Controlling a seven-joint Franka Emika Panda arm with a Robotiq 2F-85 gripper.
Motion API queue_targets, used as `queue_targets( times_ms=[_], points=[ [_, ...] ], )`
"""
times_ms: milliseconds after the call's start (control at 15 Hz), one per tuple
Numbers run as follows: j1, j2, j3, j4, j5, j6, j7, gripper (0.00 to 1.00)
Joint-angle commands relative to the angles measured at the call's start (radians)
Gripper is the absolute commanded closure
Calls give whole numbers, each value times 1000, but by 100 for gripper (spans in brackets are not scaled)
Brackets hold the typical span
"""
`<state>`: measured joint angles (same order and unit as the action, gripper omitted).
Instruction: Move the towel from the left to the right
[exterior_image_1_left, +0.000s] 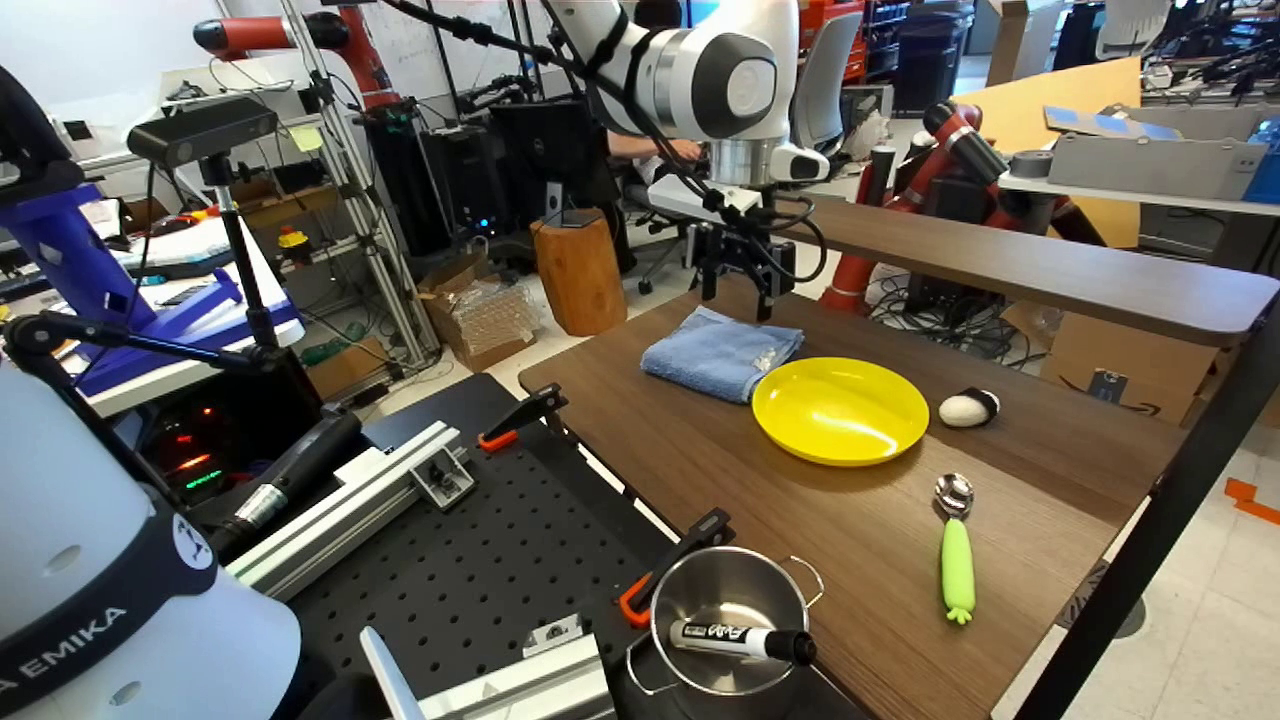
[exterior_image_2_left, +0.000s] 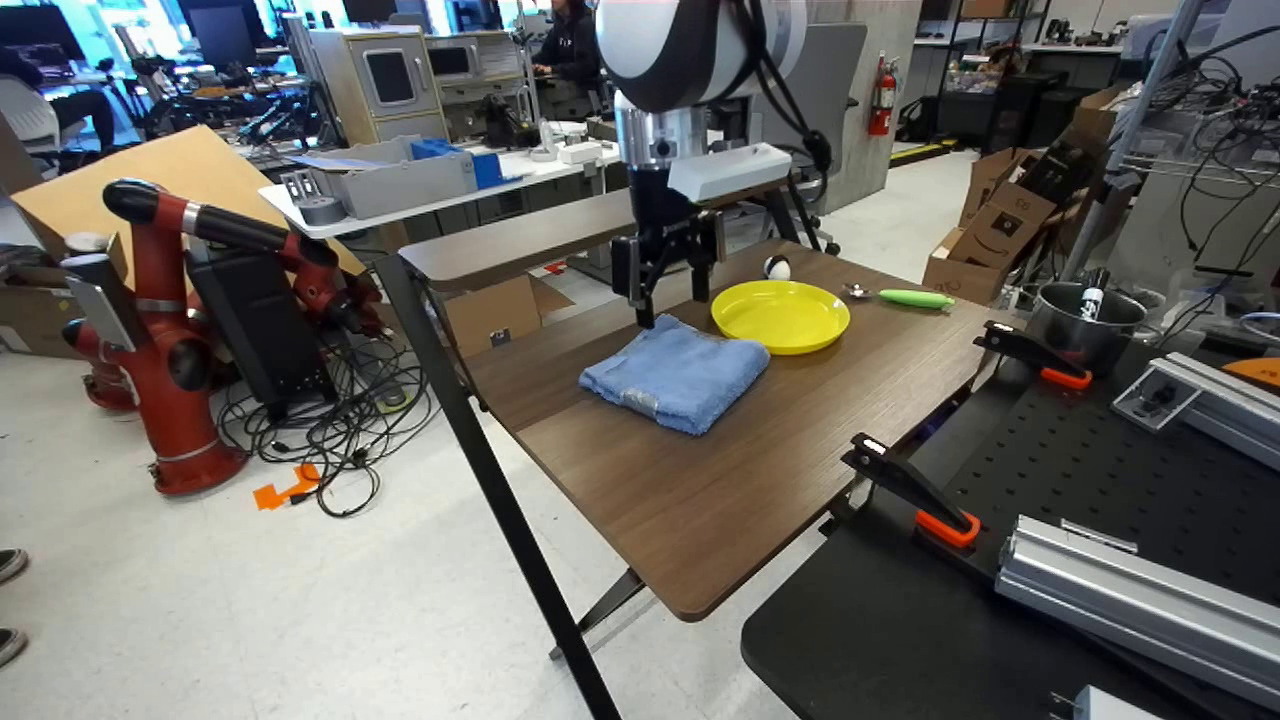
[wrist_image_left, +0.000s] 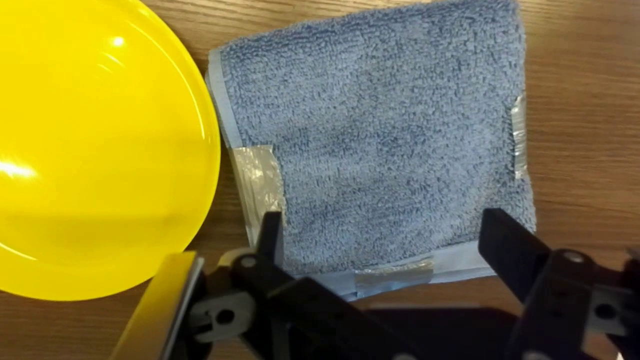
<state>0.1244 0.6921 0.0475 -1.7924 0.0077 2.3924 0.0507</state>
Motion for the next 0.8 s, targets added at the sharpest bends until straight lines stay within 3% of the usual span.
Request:
queue_targets(
  times_ms=[0, 733],
  points=[
    [12, 61, 1, 71, -16, -33, 3, 0],
    [63, 186, -20, 152, -44, -23, 41, 0]
  ],
)
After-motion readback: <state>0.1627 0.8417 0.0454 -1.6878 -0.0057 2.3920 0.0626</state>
